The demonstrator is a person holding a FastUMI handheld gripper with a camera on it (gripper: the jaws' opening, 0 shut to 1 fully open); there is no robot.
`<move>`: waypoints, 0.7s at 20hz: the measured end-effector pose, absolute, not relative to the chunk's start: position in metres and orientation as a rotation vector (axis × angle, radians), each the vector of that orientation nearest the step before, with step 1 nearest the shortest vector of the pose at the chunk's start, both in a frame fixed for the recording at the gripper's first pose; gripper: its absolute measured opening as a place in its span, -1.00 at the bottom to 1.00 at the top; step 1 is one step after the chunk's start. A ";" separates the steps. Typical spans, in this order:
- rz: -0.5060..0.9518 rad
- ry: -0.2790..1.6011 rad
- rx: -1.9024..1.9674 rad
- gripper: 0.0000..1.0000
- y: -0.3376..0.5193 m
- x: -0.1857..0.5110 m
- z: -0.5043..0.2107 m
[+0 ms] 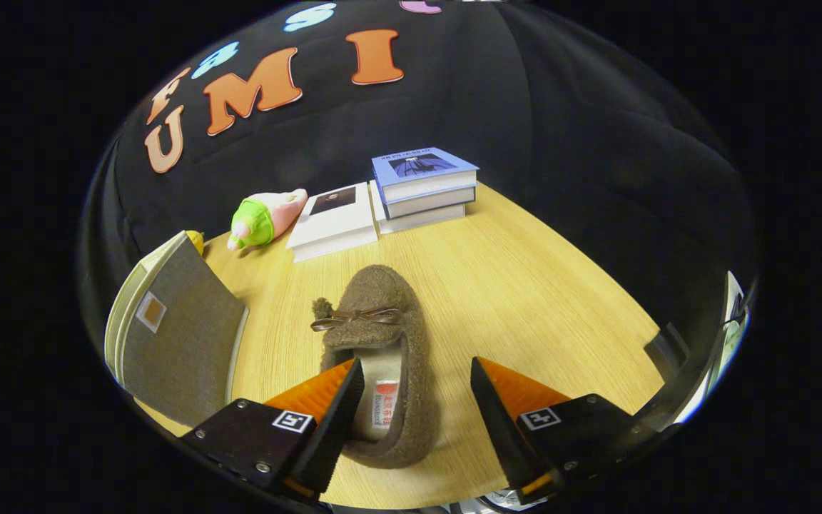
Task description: Open the storage box then place both shoes into the box .Put the left shoe in first, then the right shoe, with the right side of both shoes facing outward in a uniform manner.
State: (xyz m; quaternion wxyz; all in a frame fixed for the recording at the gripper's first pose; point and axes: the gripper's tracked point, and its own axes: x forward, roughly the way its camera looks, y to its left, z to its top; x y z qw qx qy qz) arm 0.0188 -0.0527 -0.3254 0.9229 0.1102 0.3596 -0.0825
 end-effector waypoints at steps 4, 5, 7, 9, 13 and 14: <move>-0.178 0.751 0.258 0.35 -0.049 0.035 -0.338; -0.173 0.766 0.258 0.23 -0.046 0.038 -0.343; -0.213 0.786 0.230 -0.36 -0.052 0.040 -0.351; -0.242 0.777 0.248 -0.76 -0.055 0.041 -0.349; -0.264 0.757 0.260 -0.97 -0.054 0.037 -0.339; -0.263 0.752 0.268 -0.98 -0.052 0.038 -0.334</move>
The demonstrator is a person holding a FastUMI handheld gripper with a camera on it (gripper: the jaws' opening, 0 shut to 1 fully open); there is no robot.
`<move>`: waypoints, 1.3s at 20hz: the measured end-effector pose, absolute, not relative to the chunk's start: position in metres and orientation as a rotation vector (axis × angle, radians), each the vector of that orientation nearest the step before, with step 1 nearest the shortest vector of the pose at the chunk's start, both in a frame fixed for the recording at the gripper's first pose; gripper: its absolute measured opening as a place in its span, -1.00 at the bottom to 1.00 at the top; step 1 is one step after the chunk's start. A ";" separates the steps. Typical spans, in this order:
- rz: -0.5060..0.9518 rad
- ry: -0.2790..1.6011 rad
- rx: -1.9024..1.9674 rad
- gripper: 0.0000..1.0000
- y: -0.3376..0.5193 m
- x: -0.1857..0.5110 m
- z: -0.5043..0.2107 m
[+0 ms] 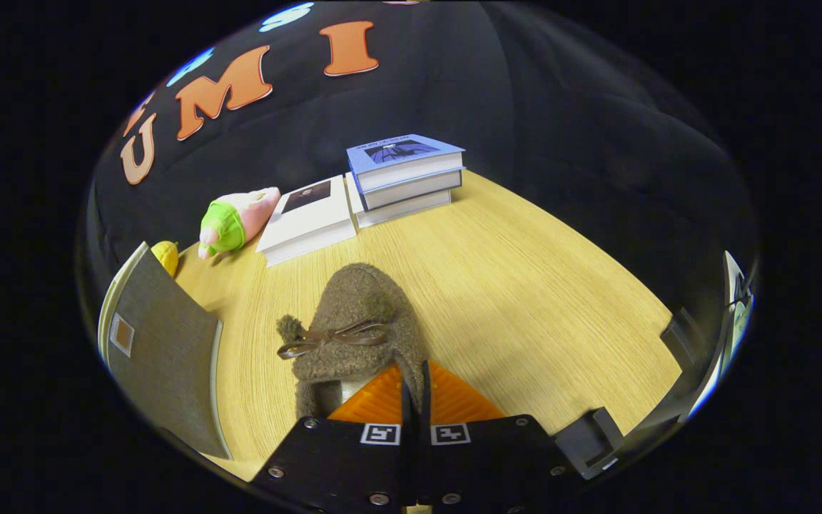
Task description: Open the storage box then place both shoes into the box .Put the left shoe in first, then the right shoe, with the right side of both shoes facing outward in a uniform manner.
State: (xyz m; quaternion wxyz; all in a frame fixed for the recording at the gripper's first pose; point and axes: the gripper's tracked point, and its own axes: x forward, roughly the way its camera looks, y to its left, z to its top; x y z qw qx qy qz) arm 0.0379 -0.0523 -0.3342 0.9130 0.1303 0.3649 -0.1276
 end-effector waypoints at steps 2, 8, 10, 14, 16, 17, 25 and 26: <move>-0.256 0.723 0.276 -0.98 -0.045 0.036 -0.317; -0.216 0.641 0.275 -0.98 -0.012 0.036 -0.251; -0.211 0.607 0.262 -0.98 -0.001 0.040 -0.227; -0.148 0.565 0.292 -0.98 0.045 0.046 -0.185; -0.114 0.546 0.292 -0.98 0.068 0.050 -0.168; -0.094 0.541 0.295 -0.98 0.081 0.049 -0.161; 0.011 0.524 0.320 -0.98 0.166 0.051 -0.130; 0.026 0.525 0.324 -0.98 0.176 0.051 -0.129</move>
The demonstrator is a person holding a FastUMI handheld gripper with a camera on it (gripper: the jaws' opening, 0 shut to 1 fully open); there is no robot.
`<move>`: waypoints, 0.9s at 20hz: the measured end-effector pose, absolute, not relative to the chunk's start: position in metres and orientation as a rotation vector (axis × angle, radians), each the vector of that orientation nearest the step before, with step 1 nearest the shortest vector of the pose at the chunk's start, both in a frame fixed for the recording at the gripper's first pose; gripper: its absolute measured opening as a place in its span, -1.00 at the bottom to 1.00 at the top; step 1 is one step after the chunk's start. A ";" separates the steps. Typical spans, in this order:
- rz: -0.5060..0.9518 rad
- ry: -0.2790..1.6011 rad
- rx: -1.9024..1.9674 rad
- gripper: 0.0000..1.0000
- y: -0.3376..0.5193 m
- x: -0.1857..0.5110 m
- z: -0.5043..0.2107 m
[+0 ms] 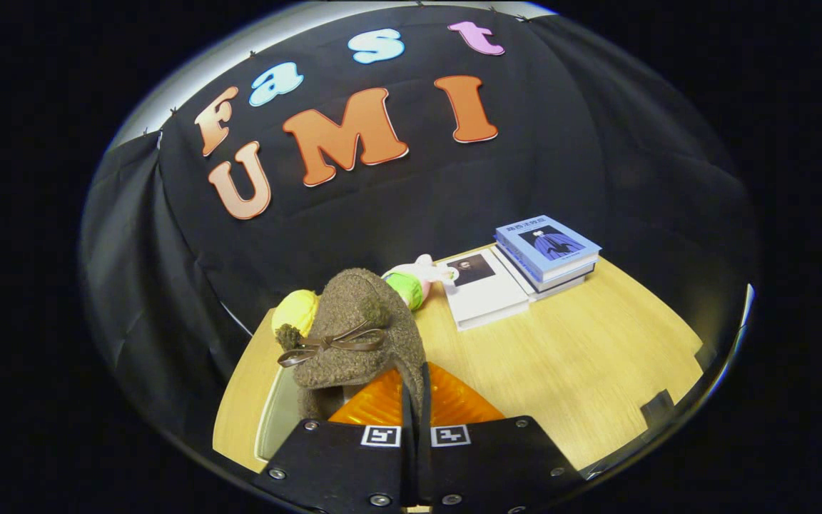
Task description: Open the storage box then place both shoes into the box .Put the left shoe in first, then the right shoe, with the right side of both shoes facing outward in a uniform manner.
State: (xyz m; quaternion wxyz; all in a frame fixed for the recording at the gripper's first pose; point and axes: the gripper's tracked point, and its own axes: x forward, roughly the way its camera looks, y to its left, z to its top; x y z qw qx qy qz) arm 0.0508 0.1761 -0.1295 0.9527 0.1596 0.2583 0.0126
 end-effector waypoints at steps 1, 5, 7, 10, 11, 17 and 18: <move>0.036 0.527 0.329 -0.98 0.186 0.051 -0.130; 0.048 0.548 0.328 -0.98 0.211 0.055 -0.145; 0.034 0.551 0.326 -0.98 0.220 0.057 -0.155; 0.028 0.569 0.317 -0.96 0.227 0.059 -0.175; 0.026 0.580 0.320 -0.96 0.228 0.060 -0.182; 0.032 0.580 0.326 -0.90 0.232 0.060 -0.198; 0.042 0.573 0.330 -0.69 0.235 0.057 -0.195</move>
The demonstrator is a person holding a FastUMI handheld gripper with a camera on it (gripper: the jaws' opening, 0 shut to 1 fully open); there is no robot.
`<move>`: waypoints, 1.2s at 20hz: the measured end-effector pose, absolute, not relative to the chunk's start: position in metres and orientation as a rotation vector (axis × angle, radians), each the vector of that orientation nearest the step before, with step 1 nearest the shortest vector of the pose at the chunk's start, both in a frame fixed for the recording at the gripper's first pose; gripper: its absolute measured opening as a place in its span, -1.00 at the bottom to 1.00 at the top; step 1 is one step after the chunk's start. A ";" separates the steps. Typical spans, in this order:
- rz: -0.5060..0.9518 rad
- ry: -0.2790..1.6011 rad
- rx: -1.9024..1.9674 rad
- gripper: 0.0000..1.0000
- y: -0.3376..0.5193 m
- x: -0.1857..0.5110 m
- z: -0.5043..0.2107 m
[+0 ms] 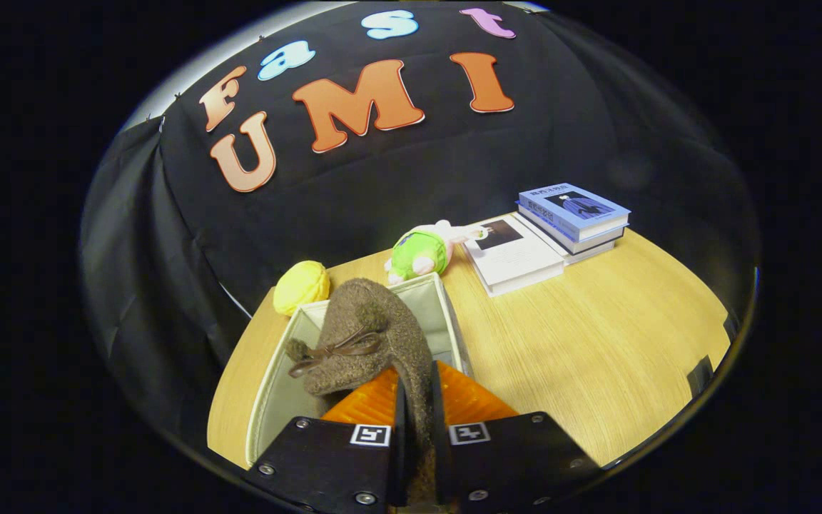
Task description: Open the storage box then place both shoes into the box .Put the left shoe in first, then the right shoe, with the right side of both shoes facing outward in a uniform manner.
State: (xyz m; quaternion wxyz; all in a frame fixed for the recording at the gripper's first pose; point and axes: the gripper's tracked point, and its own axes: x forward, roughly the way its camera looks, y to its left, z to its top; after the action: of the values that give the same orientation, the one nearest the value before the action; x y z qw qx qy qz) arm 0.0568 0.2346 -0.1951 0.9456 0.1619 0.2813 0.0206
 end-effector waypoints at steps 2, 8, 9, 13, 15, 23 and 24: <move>0.075 0.547 0.329 -0.21 0.241 0.058 -0.187; 0.039 0.438 0.293 0.97 0.205 0.050 -0.149; 0.041 0.424 0.293 0.97 0.200 0.049 -0.143; 0.036 0.359 0.266 0.97 0.172 0.031 -0.108; 0.041 0.305 0.229 0.96 0.157 0.018 -0.087; 0.013 0.064 0.083 0.97 0.084 -0.046 -0.012; 0.005 0.039 0.076 0.97 0.073 -0.055 -0.007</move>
State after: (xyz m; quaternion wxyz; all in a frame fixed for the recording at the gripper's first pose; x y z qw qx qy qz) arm -0.0546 0.0727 -0.0069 0.9991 0.0379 0.0196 0.0027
